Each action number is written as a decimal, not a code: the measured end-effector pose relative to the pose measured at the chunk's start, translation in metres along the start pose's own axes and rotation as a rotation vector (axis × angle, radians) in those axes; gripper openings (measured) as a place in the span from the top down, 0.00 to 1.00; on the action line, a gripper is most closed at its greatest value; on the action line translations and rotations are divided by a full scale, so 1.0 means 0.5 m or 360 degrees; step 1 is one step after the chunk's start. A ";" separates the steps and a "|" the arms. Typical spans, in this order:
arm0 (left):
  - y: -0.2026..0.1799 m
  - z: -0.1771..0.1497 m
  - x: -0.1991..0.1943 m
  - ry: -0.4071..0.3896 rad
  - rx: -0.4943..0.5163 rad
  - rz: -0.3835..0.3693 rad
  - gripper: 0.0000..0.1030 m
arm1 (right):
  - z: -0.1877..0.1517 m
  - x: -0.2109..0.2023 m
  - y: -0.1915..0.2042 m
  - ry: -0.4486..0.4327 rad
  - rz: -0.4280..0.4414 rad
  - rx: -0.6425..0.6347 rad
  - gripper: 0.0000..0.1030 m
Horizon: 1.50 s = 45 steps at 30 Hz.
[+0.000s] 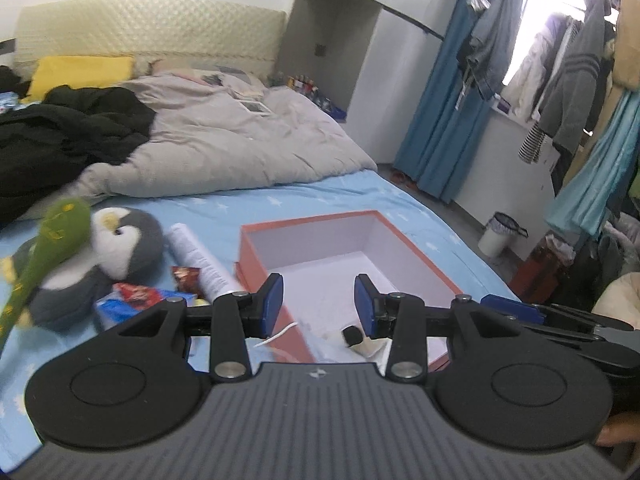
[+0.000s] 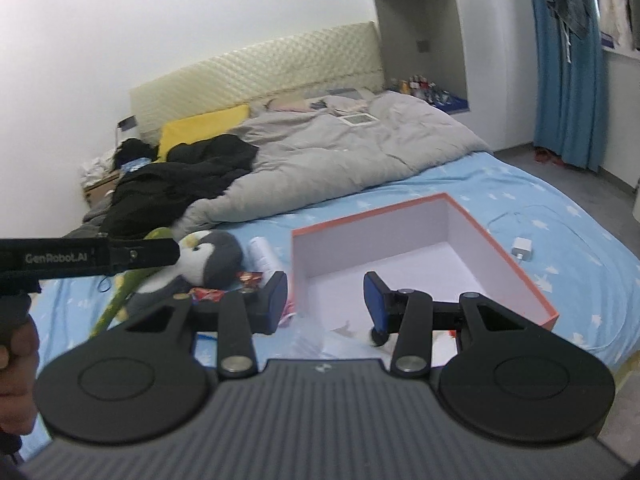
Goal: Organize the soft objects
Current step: 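Move both open tools back toward the remaining item pile, then grasp the blue snack bag with the left tool while the right tool grasps the feather toy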
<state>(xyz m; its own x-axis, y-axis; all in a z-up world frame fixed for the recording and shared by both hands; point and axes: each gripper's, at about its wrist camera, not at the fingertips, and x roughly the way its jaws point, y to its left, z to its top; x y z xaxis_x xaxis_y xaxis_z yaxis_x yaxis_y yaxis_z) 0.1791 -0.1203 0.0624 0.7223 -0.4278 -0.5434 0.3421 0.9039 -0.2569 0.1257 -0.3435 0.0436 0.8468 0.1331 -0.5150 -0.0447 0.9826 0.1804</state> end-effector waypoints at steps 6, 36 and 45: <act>0.062 -0.050 -0.100 -0.0060 -0.0063 0.0076 0.56 | -0.029 -0.035 0.072 -0.0036 0.0092 -0.0081 0.56; 0.281 -0.297 -0.186 0.0004 -0.0384 0.0249 0.56 | -0.227 0.010 0.284 0.0134 0.0192 -0.0371 0.56; 0.326 -0.285 -0.114 0.0020 -0.0467 0.0232 0.56 | -0.244 0.072 0.293 0.0189 0.0145 -0.0446 0.57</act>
<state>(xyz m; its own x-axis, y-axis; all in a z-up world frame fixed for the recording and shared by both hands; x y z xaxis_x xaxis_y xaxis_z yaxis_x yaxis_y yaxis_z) 0.1080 0.0513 -0.0621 0.7430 -0.2953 -0.6007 0.0462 0.9179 -0.3941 0.0848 -0.1789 -0.0509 0.7655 0.2199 -0.6047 -0.2754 0.9613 0.0009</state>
